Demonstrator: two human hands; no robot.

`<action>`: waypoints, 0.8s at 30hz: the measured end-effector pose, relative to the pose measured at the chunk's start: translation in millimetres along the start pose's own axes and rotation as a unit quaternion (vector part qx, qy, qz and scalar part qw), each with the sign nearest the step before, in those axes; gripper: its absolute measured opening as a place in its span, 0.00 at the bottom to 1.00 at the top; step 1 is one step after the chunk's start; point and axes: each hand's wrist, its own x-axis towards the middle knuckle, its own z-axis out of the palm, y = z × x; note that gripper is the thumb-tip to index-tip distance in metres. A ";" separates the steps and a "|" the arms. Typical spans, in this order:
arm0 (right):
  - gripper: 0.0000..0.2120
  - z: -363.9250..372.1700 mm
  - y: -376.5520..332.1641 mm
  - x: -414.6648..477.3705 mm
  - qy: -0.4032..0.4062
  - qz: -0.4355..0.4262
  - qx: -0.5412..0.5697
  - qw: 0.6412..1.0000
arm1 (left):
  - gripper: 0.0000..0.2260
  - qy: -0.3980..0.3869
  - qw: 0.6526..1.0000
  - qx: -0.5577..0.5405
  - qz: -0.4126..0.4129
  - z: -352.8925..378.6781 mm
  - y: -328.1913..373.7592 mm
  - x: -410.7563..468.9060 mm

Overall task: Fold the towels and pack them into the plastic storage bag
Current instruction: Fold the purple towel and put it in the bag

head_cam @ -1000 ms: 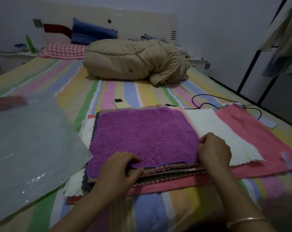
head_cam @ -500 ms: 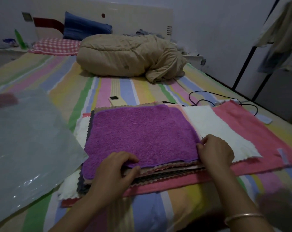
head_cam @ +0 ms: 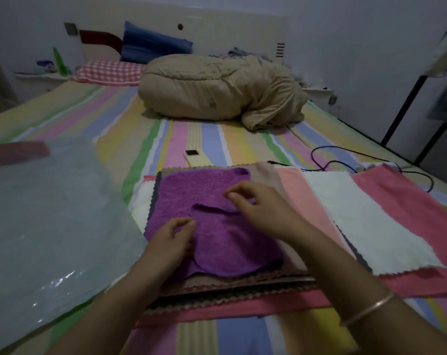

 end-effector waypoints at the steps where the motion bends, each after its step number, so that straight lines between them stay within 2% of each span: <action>1: 0.10 -5.1 9.1 9.2 0.010 0.005 -0.030 0.999 | 0.11 0.011 0.999 0.038 0.011 0.1 -3.1 1.7; 4: 0.20 -13.3 35.2 34.3 0.004 -0.037 -0.171 0.985 | 0.19 0.011 0.993 0.102 0.054 2.6 -6.5 -3.3; 6: 0.27 -11.2 49.1 47.5 -0.030 -0.072 -0.300 0.951 | 0.23 0.002 0.988 0.128 0.088 4.3 -8.2 -8.8; 8: 0.29 -5.3 59.4 59.5 -0.057 -0.103 -0.389 0.914 | 0.23 0.005 0.976 0.177 0.128 3.4 -12.1 -14.7; 9: 0.27 -2.4 62.2 65.3 -0.067 -0.125 -0.401 0.905 | 0.21 0.010 0.962 0.220 0.161 1.6 -15.0 -16.5; 12: 0.17 -0.4 64.3 81.7 -0.025 -0.172 -0.365 0.915 | 0.14 -0.003 0.920 0.308 0.244 -1.7 -15.9 -21.8; 13: 0.17 -1.2 62.0 86.2 -0.008 -0.180 -0.329 0.927 | 0.14 -0.004 0.919 0.309 0.244 -3.2 -14.2 -22.7; 16: 0.09 -1.0 45.5 101.4 0.024 -0.118 -0.196 0.973 | 0.10 0.016 0.924 0.298 0.241 -15.5 -8.5 -20.0; 18: 0.14 6.8 33.5 116.4 0.049 -0.102 -0.153 0.982 | 0.13 0.034 0.923 0.301 0.236 -30.7 -8.4 -18.4; 20: 0.14 21.4 21.8 134.4 0.053 -0.095 -0.150 0.983 | 0.19 0.046 0.924 0.306 0.224 -47.4 -13.3 -17.7; 24: 0.13 54.3 3.8 163.6 0.022 -0.085 -0.235 0.968 | 0.19 0.049 0.934 0.299 0.190 -67.4 -23.2 -19.1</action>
